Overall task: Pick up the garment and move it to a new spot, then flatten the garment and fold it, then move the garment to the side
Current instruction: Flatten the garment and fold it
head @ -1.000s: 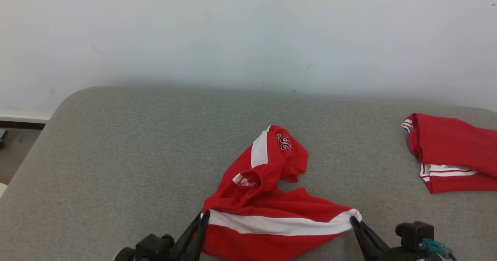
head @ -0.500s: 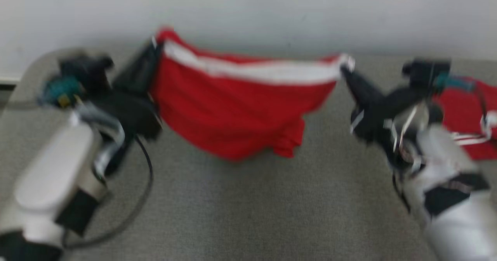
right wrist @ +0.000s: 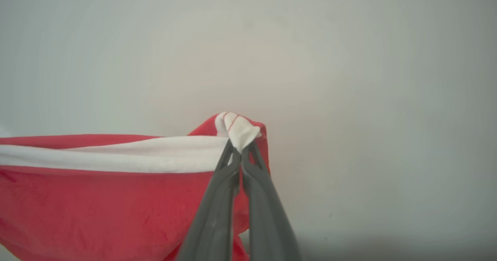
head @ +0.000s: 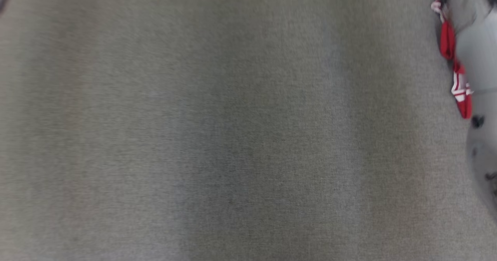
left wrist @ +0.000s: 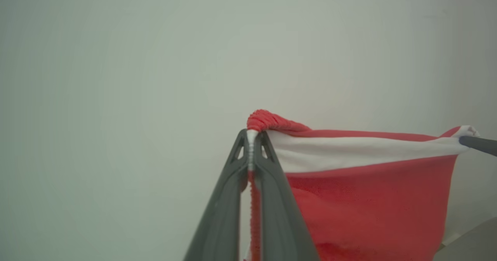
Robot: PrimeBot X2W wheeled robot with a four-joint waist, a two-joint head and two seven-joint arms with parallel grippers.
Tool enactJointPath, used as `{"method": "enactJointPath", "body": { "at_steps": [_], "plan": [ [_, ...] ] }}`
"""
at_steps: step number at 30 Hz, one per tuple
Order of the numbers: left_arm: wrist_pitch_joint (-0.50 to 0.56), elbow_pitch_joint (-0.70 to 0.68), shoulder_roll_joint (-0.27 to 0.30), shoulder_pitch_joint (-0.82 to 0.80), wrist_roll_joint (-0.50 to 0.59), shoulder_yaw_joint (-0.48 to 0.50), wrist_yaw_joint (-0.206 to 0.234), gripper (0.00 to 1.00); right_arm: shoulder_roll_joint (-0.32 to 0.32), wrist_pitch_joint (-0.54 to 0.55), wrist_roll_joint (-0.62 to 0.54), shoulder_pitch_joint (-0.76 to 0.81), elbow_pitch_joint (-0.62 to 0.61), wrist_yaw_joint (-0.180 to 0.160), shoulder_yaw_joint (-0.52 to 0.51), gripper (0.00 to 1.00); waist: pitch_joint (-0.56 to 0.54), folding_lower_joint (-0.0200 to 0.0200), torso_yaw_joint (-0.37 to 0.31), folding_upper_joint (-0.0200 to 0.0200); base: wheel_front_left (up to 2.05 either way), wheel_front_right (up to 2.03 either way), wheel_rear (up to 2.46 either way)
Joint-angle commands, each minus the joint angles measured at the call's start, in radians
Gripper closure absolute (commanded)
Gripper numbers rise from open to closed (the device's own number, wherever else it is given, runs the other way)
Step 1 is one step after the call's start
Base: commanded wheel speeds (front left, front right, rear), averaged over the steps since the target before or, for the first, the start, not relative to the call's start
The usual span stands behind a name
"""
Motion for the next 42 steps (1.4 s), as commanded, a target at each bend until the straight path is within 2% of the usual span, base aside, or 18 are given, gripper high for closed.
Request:
{"method": "enactJointPath", "body": {
  "at_steps": [1, 7, 11, 16, 22, 27, 30, 32, 35, 42],
  "plan": [
    [-0.017, 0.018, -0.007, -0.055, -0.006, -0.016, 0.003, 1.0, 0.007, -0.019, -0.021, -0.051, 0.038, -0.002, -0.004, 1.0, 0.102, -0.0005, -0.063, -0.0003, 0.0, 0.0, 0.0],
    [-0.067, 0.082, -0.051, -0.18, -0.062, -0.051, 0.003, 1.0, 0.008, -0.073, -0.064, -0.183, 0.13, -0.002, -0.016, 1.0, 0.086, -0.0005, -0.044, -0.0003, 0.0, 0.0, 0.0],
    [-0.097, 0.122, -0.072, -0.201, -0.102, -0.094, 0.003, 1.0, 0.014, -0.097, -0.06, -0.214, 0.18, -0.002, -0.017, 1.0, 0.069, -0.0005, -0.04, -0.0003, 0.0, 0.0, 0.0],
    [-0.133, 0.144, -0.069, -0.148, -0.152, -0.144, 0.003, 1.0, 0.01, -0.119, -0.046, -0.167, 0.2, -0.002, 0.008, 1.0, 0.063, -0.0005, -0.045, -0.0003, 0.0, 0.0, 0.0],
    [-0.186, 0.132, -0.06, -0.012, -0.228, -0.179, 0.003, 1.0, -0.017, -0.128, 0.007, -0.063, 0.164, -0.002, 0.055, 1.0, 0.042, -0.0005, -0.041, -0.0003, 0.0, 0.0, 0.0],
    [-0.213, 0.086, -0.05, 0.149, -0.281, -0.204, 0.003, 1.0, -0.025, -0.135, 0.088, 0.102, 0.078, -0.002, 0.108, 1.0, 0.001, -0.0005, -0.035, -0.0003, 0.0, 0.0, 0.0],
    [-0.228, 0.038, -0.038, 0.271, -0.311, -0.197, 0.003, 1.0, -0.038, -0.138, 0.152, 0.241, -0.013, -0.002, 0.155, 1.0, -0.038, -0.0005, -0.033, -0.0003, 0.0, 0.0, 0.0],
    [-0.237, -0.023, -0.027, 0.414, -0.329, -0.183, 0.003, 1.0, -0.066, -0.145, 0.217, 0.395, -0.118, -0.002, 0.198, 1.0, -0.083, -0.0005, -0.03, -0.0003, 0.0, 0.0, 0.0],
    [-0.238, -0.115, -0.024, 0.575, -0.346, -0.115, 0.029, 1.0, -0.098, -0.153, 0.271, 0.566, -0.224, -0.002, 0.237, 1.0, -0.132, -0.0005, -0.025, -0.0003, 0.0, 0.0, 0.0],
    [-0.238, -0.365, -0.06, 1.0, -0.25, 0.06, 0.118, 1.0, -0.17, -0.197, 0.334, 0.928, -0.416, -0.002, 0.276, 1.0, -0.215, -0.0005, -0.016, -0.0003, 0.0, 0.0, 0.0]
  ]
}}
